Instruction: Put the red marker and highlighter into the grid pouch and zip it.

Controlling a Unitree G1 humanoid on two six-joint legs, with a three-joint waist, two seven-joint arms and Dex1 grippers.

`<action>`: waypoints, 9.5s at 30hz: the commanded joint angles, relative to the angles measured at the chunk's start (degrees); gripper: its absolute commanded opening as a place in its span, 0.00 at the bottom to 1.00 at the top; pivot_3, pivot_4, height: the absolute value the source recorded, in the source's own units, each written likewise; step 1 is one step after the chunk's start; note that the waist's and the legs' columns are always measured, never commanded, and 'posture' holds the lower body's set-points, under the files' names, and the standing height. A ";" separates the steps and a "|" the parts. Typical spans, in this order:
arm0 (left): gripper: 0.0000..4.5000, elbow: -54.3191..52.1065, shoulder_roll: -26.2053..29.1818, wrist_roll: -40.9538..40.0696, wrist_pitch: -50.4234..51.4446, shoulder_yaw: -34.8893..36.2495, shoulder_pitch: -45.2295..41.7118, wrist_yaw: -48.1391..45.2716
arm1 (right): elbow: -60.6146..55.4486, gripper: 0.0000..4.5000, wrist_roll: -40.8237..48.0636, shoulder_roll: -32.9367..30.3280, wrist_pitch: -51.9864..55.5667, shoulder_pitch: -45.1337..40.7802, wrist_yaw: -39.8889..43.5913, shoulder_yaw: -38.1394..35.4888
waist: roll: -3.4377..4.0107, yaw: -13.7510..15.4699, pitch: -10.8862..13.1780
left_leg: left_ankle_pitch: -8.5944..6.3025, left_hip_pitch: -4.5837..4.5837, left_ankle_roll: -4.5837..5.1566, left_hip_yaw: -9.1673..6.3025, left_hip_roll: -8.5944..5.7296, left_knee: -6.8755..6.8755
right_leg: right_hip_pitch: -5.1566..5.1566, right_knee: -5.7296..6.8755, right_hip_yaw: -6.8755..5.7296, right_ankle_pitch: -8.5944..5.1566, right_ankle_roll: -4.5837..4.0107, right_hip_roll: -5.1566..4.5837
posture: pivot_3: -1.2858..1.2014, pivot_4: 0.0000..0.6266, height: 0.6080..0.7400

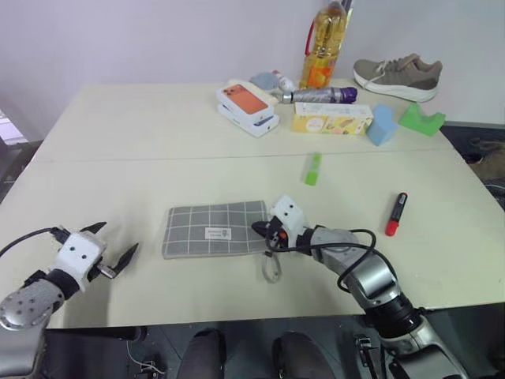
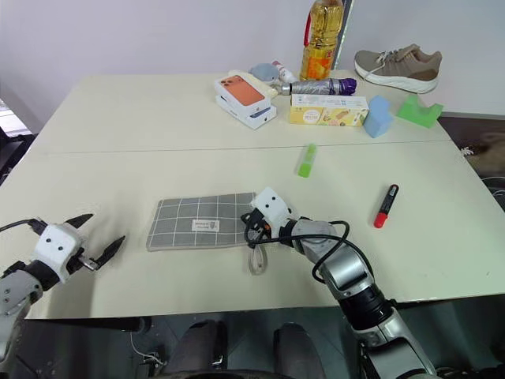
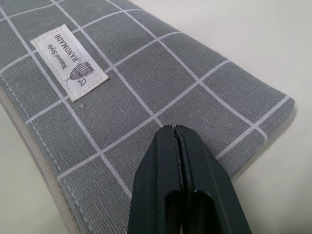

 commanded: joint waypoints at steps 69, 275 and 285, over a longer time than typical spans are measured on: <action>0.00 -0.67 -13.66 0.09 2.18 -24.09 -24.82 4.70 | -6.37 0.20 7.91 -4.71 11.81 -5.29 -2.12 -17.83 | 0.24 0.17 0.07 | 0.30 -0.14 0.40 0.12 -0.07 0.05 | -0.16 0.16 0.06 0.22 0.24 0.12 | 0.52 0.24 1.00; 0.00 2.59 -23.60 13.35 5.23 -32.62 -35.14 7.42 | -16.49 0.08 -17.38 -35.38 -1.58 -7.30 12.29 -2.22 | 0.20 0.44 0.16 | 0.38 -0.16 0.30 0.14 -0.15 0.14 | -0.12 0.10 0.14 0.30 0.32 0.22 | 0.52 0.24 1.00; 0.00 1.42 -23.40 13.06 4.30 -35.26 -35.67 4.42 | -16.73 0.08 -23.82 -32.15 -4.01 -14.17 17.64 3.47 | 0.20 0.35 0.16 | 0.38 -0.16 0.30 0.13 -0.11 0.12 | -0.15 0.10 0.15 0.29 0.31 0.24 | 0.52 0.24 1.00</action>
